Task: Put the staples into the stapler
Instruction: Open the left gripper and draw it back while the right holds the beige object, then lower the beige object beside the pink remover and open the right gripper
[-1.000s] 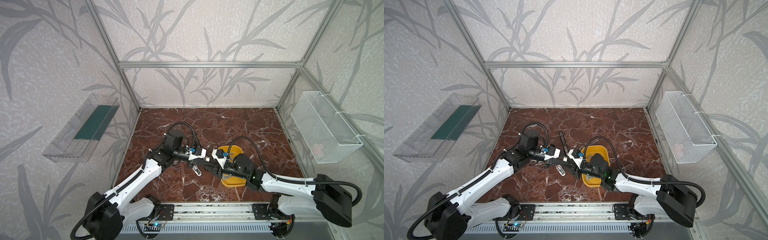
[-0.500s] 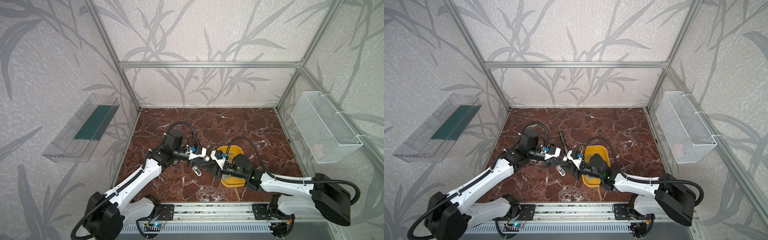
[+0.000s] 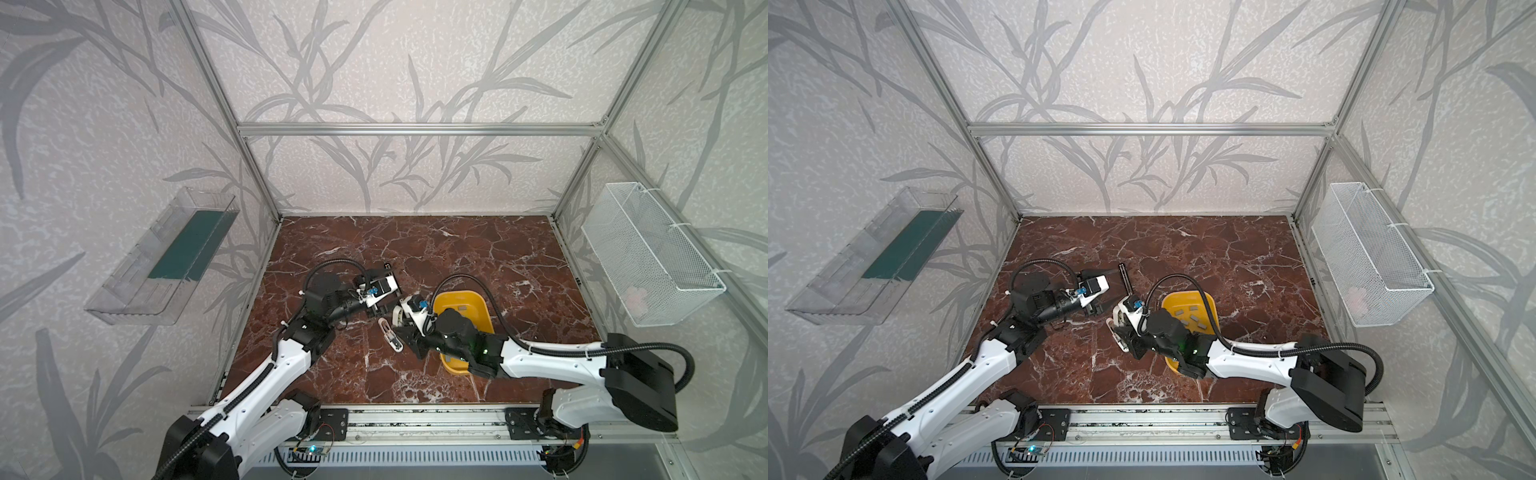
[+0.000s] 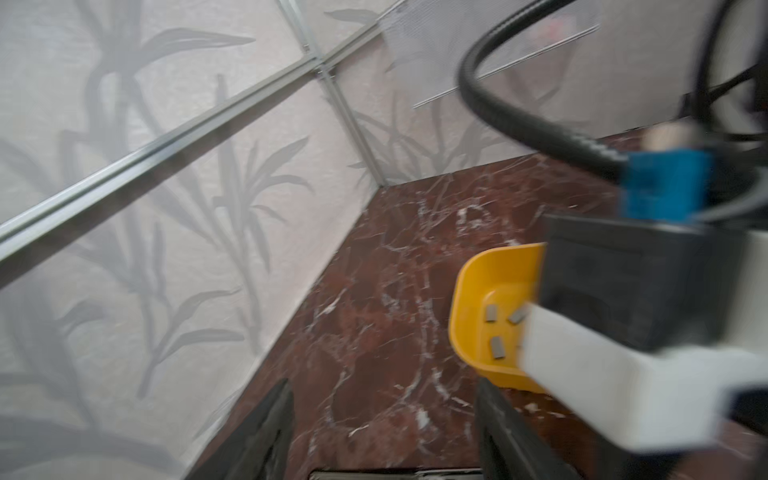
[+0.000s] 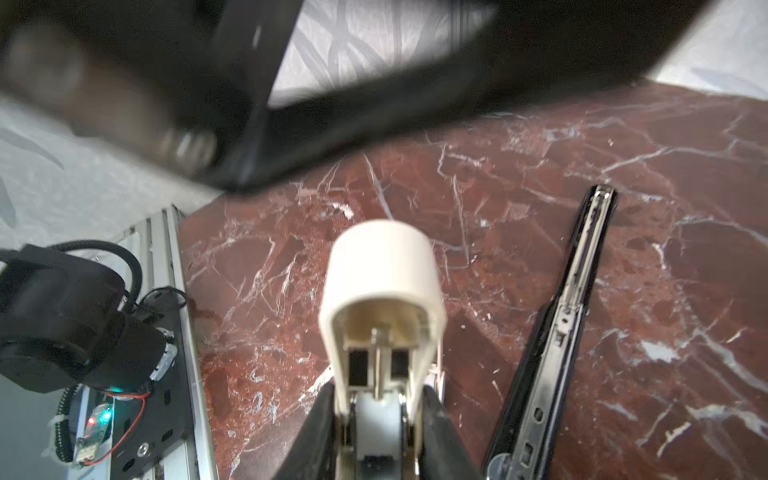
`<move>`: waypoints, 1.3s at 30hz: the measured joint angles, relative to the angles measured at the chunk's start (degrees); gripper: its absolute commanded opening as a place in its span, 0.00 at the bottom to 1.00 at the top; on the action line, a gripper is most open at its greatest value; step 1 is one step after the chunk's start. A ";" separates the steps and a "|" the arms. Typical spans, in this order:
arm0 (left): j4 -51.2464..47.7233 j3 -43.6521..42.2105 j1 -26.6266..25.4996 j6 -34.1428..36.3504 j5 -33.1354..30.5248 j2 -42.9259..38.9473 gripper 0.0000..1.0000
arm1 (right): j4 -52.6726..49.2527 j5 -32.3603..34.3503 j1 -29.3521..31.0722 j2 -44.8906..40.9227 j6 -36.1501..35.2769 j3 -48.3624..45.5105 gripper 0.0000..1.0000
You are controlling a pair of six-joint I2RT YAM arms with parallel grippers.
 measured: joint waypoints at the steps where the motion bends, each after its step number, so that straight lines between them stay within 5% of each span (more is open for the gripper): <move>1: 1.88 -0.57 1.18 -0.42 -3.54 0.00 0.70 | -0.72 0.83 1.27 1.42 0.66 0.79 0.02; 8: 8.96 -1.68 7.48 -2.25 -21.99 0.17 0.70 | -4.68 5.70 5.18 8.66 6.40 4.37 0.00; 14: 9.64 -1.68 10.14 -3.52 -29.88 1.62 0.69 | -9.44 8.94 7.37 16.50 10.38 10.97 0.00; 28: 6.62 -1.05 10.99 -3.37 -26.91 2.45 0.64 | -22.18 10.29 9.14 30.73 16.55 26.03 0.00; 39: 5.62 -0.81 10.99 -3.37 -24.81 2.38 0.63 | -25.46 13.99 9.25 30.73 17.53 26.53 0.19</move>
